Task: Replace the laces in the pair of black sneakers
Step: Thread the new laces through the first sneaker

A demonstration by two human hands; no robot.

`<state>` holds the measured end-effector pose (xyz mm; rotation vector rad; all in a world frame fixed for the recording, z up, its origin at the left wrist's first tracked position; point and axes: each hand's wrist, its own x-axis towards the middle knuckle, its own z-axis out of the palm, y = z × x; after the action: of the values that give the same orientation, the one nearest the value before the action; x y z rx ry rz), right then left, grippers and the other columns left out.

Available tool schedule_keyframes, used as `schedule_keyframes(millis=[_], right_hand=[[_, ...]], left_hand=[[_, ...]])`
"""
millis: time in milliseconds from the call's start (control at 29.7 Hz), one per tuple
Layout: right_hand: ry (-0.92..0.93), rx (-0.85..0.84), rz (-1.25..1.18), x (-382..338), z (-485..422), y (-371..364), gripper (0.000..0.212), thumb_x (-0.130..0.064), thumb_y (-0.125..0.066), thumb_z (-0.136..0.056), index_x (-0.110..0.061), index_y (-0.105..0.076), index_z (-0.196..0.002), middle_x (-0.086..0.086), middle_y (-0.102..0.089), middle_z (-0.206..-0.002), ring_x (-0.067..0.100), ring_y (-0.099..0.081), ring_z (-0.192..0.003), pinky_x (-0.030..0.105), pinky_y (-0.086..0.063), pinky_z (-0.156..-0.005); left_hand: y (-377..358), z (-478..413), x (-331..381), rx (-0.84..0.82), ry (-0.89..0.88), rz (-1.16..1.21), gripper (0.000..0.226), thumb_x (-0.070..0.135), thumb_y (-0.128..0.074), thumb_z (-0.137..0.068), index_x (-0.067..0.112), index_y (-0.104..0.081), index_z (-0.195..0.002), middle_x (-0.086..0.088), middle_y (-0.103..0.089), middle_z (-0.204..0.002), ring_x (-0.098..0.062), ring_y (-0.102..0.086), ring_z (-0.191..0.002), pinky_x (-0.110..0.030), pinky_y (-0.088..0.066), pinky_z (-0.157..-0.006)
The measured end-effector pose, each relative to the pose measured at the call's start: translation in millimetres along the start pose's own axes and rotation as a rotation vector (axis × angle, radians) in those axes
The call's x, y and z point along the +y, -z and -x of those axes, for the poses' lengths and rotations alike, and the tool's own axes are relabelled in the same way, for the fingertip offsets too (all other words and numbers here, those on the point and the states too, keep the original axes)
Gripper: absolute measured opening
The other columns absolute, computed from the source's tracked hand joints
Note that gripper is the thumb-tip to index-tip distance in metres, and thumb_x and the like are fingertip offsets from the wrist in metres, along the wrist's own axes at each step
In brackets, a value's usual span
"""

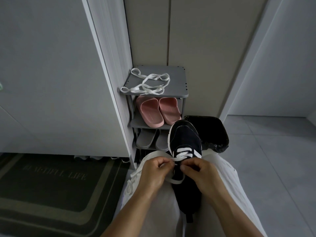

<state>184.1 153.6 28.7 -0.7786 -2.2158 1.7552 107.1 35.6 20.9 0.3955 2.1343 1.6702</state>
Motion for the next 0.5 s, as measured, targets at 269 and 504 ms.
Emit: schedule_keyframes(millis=[269,504], right_hand=[[0.013,-0.031,0.001,-1,-3,6,0.021,-0.006,-0.066,-0.083,-0.023,-0.071,-0.071,-0.008,-0.070,-0.066,-0.003,-0.063,-0.063,0.008,-0.046,-0.059],[0.012,0.008,0.115,-1,0,11,0.014,-0.014,-0.062,-0.086,-0.018,-0.069,-0.074,-0.007,-0.064,-0.064,-0.001,-0.060,-0.064,0.006,-0.041,-0.056]], left_hand=[[-3,-8,3,-0.101,0.100,0.037,0.021,0.006,-0.064,-0.084,0.021,-0.067,-0.069,0.011,-0.065,-0.064,0.008,-0.058,-0.059,-0.005,-0.042,-0.061],[0,-5,7,-0.108,0.069,-0.067,0.012,0.013,-0.067,-0.083,0.016,-0.064,-0.072,0.005,-0.060,-0.065,0.005,-0.052,-0.052,-0.006,-0.038,-0.053]])
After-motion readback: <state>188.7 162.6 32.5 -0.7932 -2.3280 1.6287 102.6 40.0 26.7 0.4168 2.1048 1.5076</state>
